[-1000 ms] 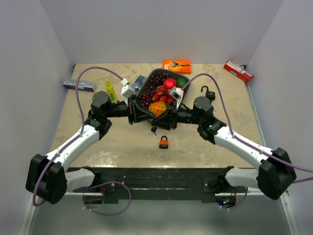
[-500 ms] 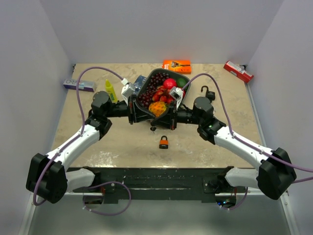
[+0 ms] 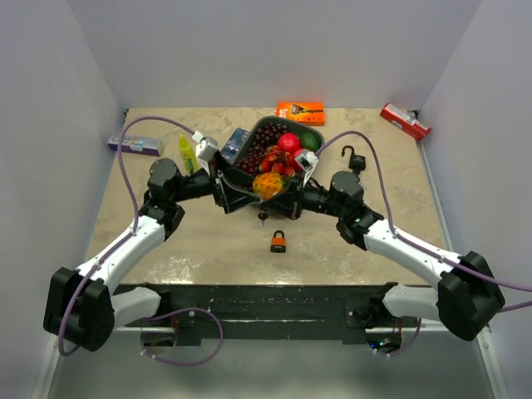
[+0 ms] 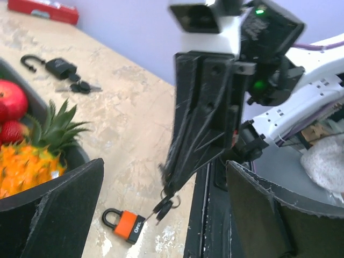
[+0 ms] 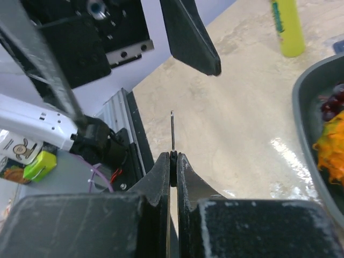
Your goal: Unlock with the key
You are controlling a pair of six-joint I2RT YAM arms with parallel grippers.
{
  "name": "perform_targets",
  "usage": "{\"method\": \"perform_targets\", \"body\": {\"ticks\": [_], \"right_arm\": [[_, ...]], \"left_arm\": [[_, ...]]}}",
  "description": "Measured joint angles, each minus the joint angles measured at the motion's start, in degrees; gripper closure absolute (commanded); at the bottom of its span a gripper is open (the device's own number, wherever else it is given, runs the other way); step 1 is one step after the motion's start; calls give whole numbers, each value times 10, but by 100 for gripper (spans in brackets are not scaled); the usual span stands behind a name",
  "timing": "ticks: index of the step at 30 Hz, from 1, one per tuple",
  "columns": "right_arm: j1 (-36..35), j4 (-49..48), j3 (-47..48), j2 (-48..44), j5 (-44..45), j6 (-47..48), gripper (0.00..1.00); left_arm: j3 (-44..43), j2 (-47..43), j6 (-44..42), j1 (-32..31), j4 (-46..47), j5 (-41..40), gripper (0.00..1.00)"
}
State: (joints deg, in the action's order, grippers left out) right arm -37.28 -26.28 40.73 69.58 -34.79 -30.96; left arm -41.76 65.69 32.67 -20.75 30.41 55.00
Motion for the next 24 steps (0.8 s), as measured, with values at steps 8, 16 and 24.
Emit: {"method": "perform_targets", "body": {"ticks": [8,16,24], "right_arm": [[33,40,-17,-43,117,-6,100],[50,129,-19,-141,252,10,100],[50,184,-21,-206,320,36,100]], "left_arm": [[6,19,-49,-17,-115,-122,3],[40,-16,-80,-153,-199,-327,10],[66,71,-14,-282,-258,-487,10]]}}
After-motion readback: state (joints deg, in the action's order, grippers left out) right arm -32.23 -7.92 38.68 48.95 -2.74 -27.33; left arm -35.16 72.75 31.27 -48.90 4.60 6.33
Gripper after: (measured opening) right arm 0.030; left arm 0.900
